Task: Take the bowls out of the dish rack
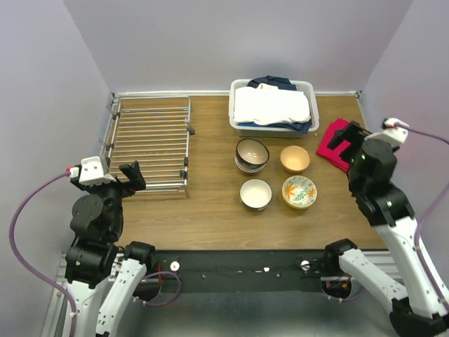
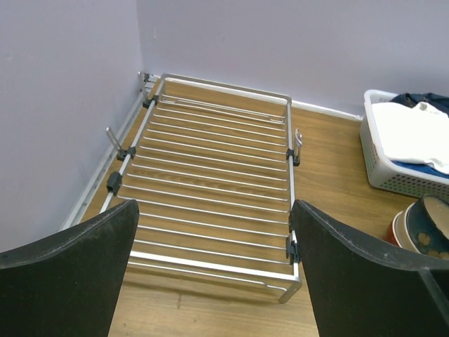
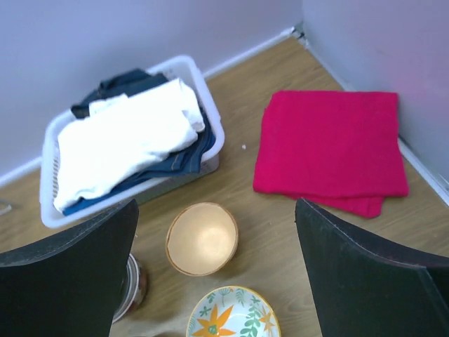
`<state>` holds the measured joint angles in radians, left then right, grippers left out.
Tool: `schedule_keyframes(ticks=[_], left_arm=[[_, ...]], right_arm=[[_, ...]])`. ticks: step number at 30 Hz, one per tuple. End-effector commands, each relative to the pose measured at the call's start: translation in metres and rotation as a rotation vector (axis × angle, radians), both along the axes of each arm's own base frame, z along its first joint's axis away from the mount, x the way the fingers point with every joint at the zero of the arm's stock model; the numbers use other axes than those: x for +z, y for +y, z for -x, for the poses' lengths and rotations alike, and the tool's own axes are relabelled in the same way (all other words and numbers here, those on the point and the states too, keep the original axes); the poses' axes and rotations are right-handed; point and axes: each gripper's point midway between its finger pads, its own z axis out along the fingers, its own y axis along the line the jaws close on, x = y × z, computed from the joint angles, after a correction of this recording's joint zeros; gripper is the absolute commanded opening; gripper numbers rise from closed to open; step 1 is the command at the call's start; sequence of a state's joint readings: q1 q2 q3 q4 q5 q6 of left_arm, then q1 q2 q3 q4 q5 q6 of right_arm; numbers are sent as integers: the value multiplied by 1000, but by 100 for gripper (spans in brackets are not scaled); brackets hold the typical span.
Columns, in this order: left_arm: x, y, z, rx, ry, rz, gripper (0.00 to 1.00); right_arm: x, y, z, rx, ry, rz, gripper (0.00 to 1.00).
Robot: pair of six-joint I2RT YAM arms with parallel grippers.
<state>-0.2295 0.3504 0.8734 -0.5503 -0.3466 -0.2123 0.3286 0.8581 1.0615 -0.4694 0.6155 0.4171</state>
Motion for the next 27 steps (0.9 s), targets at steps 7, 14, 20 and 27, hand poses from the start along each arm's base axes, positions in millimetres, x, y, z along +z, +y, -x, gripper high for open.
schedule_keyframes(ticks=[7,14,20,27], left_arm=[[5,24,41,74,-93,-13,99],[-2,21,52,44,-144,6,99],[-9,21,54,45,-129,-1,99],[-13,19,52,33,-124,-5,99]], right_arm=[[2,-50,76,-156,-237,-71,100],[-19,-53,92,-158,-233,-106,100],[-36,-61,100,-202,-201,-101,100],[-47,-58,100,-199,-172,-130,100]])
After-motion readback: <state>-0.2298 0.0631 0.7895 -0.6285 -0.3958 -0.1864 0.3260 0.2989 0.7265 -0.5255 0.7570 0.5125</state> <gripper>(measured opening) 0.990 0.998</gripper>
